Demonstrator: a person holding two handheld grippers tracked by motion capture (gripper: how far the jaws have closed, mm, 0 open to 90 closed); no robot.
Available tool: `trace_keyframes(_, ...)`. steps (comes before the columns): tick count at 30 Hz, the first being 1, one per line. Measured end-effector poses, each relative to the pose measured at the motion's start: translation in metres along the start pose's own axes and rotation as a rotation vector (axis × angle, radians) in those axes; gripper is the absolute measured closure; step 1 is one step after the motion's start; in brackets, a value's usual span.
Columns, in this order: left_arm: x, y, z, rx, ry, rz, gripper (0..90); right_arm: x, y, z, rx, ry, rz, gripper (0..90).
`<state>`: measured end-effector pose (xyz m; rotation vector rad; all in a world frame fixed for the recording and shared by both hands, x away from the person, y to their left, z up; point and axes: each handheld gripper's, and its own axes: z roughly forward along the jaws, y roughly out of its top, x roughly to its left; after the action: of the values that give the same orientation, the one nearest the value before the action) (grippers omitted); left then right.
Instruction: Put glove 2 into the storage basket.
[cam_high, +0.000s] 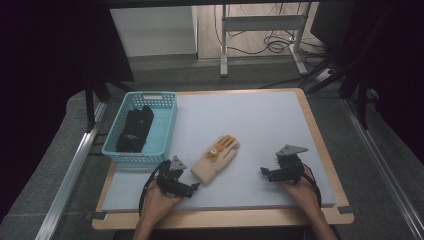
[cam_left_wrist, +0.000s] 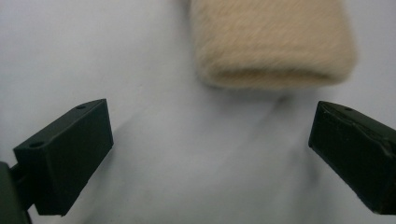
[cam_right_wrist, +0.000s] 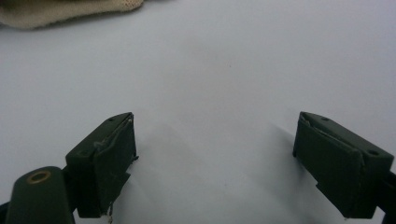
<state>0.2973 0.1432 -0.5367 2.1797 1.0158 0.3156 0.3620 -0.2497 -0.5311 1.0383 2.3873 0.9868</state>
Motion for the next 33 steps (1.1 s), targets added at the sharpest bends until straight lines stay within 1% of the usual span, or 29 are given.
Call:
trace_keyframes(2,-0.002,0.005,-0.004,-0.023,-0.022,0.0,0.0,0.0,0.0,0.0,0.0,-0.001,-0.001,12.8)
trace_keyframes(4,-0.005,0.012,-0.007,-0.034,-0.046,0.004,0.0,0.0,0.0,0.0,-0.002,-0.003,-0.001,12.8)
trace_keyframes(6,-0.007,0.02,-0.006,-0.032,-0.055,0.008,0.0,0.001,0.0,0.0,-0.003,-0.002,0.0,12.8)
trace_keyframes(8,-0.009,0.027,-0.004,-0.028,-0.071,0.02,0.0,0.001,0.0,0.0,-0.003,-0.003,-0.002,12.8)
trace_keyframes(9,-0.011,0.032,-0.002,-0.022,-0.07,0.023,0.0,0.001,0.0,0.0,-0.003,-0.003,-0.003,12.8)
trace_keyframes(11,-0.013,0.043,0.005,0.001,-0.059,0.045,0.0,0.001,0.0,0.0,-0.004,-0.005,-0.004,12.8)
trace_keyframes(14,-0.014,0.056,0.014,0.018,-0.046,0.06,0.0,0.001,-0.001,0.0,-0.004,-0.005,-0.005,12.8)
trace_keyframes(17,-0.013,0.07,0.026,0.033,-0.05,0.056,0.0,0.001,-0.001,0.0,-0.004,-0.005,-0.004,12.8)
trace_keyframes(19,-0.011,0.076,0.035,0.043,-0.063,0.05,0.0,0.001,-0.001,0.0,-0.004,-0.006,-0.005,12.8)
trace_keyframes(20,-0.01,0.079,0.04,0.05,-0.066,0.046,0.0,0.001,-0.001,0.0,-0.003,-0.006,-0.004,12.8)
trace_keyframes(22,-0.009,0.083,0.049,0.075,-0.057,0.05,0.0,0.001,-0.001,0.0,-0.004,-0.005,-0.004,12.8)
trace_keyframes(24,-0.009,0.086,0.056,0.091,-0.059,0.048,0.0,0.001,-0.001,0.0,-0.004,-0.007,-0.005,12.9)
trace_keyframes(27,-0.011,0.091,0.068,0.125,-0.053,0.06,0.0,0.001,-0.001,0.0,-0.004,-0.007,-0.005,12.8)
trace_keyframes(31,-0.012,0.094,0.079,0.157,-0.023,0.081,0.2,0.001,-0.001,0.0,-0.004,-0.008,-0.005,12.8)
trace_keyframes(33,-0.012,0.093,0.081,0.161,-0.024,0.081,2.5,0.001,-0.001,0.0,-0.004,-0.008,-0.005,12.9)
